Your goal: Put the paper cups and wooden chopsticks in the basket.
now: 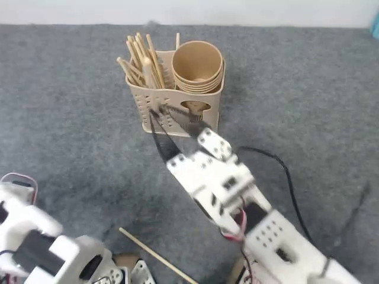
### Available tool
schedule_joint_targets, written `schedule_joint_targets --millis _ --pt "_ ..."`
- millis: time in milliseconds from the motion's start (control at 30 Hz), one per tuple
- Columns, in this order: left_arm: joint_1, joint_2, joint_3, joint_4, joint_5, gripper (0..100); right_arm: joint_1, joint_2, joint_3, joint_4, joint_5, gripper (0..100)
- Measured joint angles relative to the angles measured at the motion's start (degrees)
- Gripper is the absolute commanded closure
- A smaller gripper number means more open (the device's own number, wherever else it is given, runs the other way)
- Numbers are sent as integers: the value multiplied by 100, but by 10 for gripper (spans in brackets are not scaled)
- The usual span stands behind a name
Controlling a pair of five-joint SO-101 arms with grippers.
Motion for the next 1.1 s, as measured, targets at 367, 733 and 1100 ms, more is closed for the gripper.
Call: schedule_joint_targets --millis 367,733,1100 --pt "0 0 0 0 0 786 870 4703 -2787 -1899 35 991" --pt "0 0 0 0 0 786 1046 7912 -4607 -3121 413 987" --pt "88 0 0 0 -158 786 914 7411 -4571 -2171 53 893"
